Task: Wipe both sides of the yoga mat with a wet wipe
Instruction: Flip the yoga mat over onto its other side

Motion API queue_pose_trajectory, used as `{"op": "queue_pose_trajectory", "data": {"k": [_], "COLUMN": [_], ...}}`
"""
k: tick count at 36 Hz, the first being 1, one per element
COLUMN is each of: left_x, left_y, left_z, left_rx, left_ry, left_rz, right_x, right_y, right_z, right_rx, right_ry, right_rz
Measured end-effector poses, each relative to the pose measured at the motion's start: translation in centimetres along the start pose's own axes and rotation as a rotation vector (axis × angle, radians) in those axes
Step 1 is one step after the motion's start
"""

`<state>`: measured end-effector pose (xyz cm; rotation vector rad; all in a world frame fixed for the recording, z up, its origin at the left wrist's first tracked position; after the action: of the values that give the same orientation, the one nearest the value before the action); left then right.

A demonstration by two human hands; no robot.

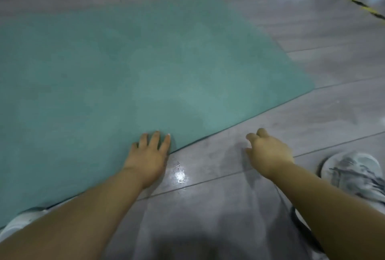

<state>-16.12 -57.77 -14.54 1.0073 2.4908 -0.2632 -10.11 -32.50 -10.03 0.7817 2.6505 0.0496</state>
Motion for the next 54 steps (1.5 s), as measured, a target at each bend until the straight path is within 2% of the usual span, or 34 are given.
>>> {"op": "queue_pose_trajectory", "data": {"k": [1,3,7,10,13,17,22,25,28,30,33,36,37,42,45,49,54], "left_x": [0.4,0.9,0.9,-0.5,-1.9,-4.2,-8.6,-12.2,-15.7,-18.3,-21.8,-25.4,-26.8,-33.6,-36.1,-37.5,-38.4], "left_y": [-0.3,0.0,-1.7,-1.5,-2.1,-3.9,-6.5,-7.9,-7.4,-7.5,-7.4,-9.0,-9.0,-9.6,-9.8,-9.3,-9.7], "left_z": [0.4,-0.1,0.3,-2.7,-4.8,-7.5,-9.8,-11.0,-11.8,-11.6,-10.9,-9.1,-9.1,-8.4,-7.4,-5.9,-4.2], "left_rx": [0.041,0.116,0.218,0.278,0.306,0.305,0.256,0.211,0.252,0.311,0.236,0.237,0.221,0.236,0.125,0.157,0.167], "left_ry": [-0.006,0.092,0.13,0.331,0.361,0.301,0.098,0.145,0.268,0.273,0.253,0.047,0.035,0.011,0.032,0.011,0.001], "left_rz": [0.009,0.108,0.203,0.337,0.373,0.367,0.219,0.189,0.309,0.297,0.266,0.116,0.098,-0.014,-0.019,0.006,-0.044], "right_x": [0.9,2.4,4.1,4.3,4.2,3.0,-1.4,-4.7,-8.5,-11.2,-15.5,-19.8,-21.1,-25.4,-26.9,-29.3,-30.9], "right_y": [-0.2,-1.3,-4.4,-6.1,-6.3,-5.9,-7.2,-8.2,-8.6,-8.8,-9.4,-10.8,-11.3,-12.3,-11.6,-12.2,-13.1], "right_z": [0.4,0.8,0.8,0.4,-0.5,-3.3,-7.4,-8.8,-9.3,-9.6,-9.7,-9.7,-9.5,-7.7,-6.6,-6.8,-7.9], "right_rx": [0.018,0.046,0.062,0.026,0.003,0.057,0.029,0.008,0.007,0.027,0.049,0.094,0.083,-0.03,-0.039,-0.006,0.015], "right_ry": [0.004,0.026,0.104,0.135,0.169,0.248,0.358,0.38,0.383,0.385,0.374,0.385,0.381,0.314,0.265,0.31,0.366], "right_rz": [0.003,-0.022,-0.119,-0.178,-0.145,-0.109,-0.199,-0.244,-0.307,-0.34,-0.368,-0.412,-0.419,-0.374,-0.306,-0.285,-0.301]}}
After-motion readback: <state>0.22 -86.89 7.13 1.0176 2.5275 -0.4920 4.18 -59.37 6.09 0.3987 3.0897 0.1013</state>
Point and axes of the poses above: each hand's wrist, its own x-axis towards the middle knuckle, its own z-axis out of the palm, y = z × x, the point moved 9 cm from there along x, towards the middle knuckle, and after that the axes turned 15 degrees about z, right-handed, at the moved point
